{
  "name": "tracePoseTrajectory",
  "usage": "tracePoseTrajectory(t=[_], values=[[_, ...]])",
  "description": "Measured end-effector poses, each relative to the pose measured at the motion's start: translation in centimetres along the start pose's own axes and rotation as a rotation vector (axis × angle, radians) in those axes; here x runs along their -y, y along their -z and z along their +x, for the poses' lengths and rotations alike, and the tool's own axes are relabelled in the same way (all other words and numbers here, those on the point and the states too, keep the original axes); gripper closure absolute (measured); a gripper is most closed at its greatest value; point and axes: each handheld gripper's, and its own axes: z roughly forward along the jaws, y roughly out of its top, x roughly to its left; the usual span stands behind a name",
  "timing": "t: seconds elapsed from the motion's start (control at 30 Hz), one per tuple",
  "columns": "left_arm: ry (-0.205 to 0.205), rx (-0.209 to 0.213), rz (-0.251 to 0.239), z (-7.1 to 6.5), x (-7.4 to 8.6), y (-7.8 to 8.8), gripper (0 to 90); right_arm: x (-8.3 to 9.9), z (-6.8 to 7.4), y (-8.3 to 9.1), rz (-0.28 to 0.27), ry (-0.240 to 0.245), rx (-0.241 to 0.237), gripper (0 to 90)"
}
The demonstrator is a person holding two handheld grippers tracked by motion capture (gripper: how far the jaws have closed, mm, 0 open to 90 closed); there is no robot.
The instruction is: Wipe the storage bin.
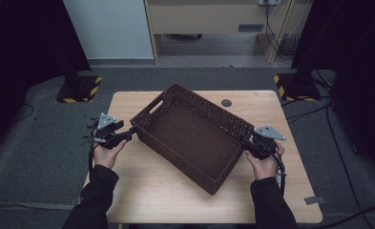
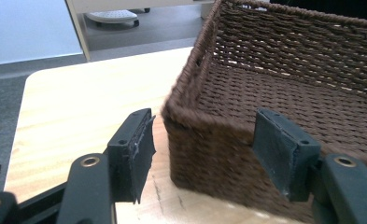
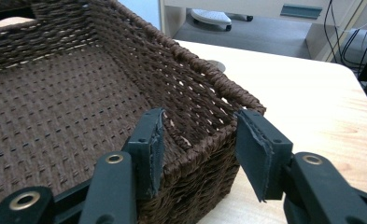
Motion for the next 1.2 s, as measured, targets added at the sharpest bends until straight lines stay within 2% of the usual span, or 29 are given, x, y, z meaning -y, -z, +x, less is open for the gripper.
tracePoseTrajectory(t=[0.07, 0.2, 0.33, 0.43, 0.53, 0.6, 0.73, 0.8, 0.97, 1.1, 1.2], values=[[-0.011, -0.012, 0.005, 0.1, -0.3, -0.5, 36.8, 0.0, 0.0, 0.2, 0.001, -0.010, -0.012, 51.3], [0.007, -0.016, 0.014, 0.5, -0.6, -1.7, 36.9, 0.3, 0.8, 0.9, -0.004, 0.001, -0.042, 51.3], [0.004, -0.019, 0.013, 0.7, -0.7, -2.5, 38.4, 0.2, 0.8, 0.5, -0.007, 0.012, -0.005, 54.1], [0.017, -0.020, 0.027, 0.9, -0.6, -3.1, 38.5, 0.3, 0.6, 0.1, -0.021, 0.014, 0.005, 54.5], [0.043, -0.007, 0.032, 1.4, -0.3, -3.9, 38.9, 0.1, 0.3, 0.1, -0.018, 0.009, -0.013, 52.7], [0.069, 0.027, 0.027, 1.5, -0.2, -4.2, 42.0, -0.1, 0.3, 0.5, -0.022, 0.015, -0.024, 52.3], [0.057, 0.052, 0.034, 1.3, -0.2, -4.0, 51.0, -0.4, 0.6, 1.6, -0.045, 0.018, -0.056, 49.7], [0.043, 0.069, 0.035, 0.9, -0.2, -3.6, 52.2, -0.4, 1.0, 2.1, -0.048, 0.016, -0.081, 48.2], [0.025, 0.071, 0.043, 0.4, 0.1, -2.8, 52.4, 0.3, 2.1, 2.9, -0.038, 0.011, -0.131, 46.9], [0.035, 0.075, 0.045, 0.1, 0.4, -2.2, 52.4, 1.3, 2.9, 2.8, -0.001, 0.034, -0.130, 46.8], [0.031, 0.085, 0.053, -0.1, 0.5, -1.7, 52.2, 1.6, 2.6, 2.5, -0.002, 0.021, -0.122, 48.3]])
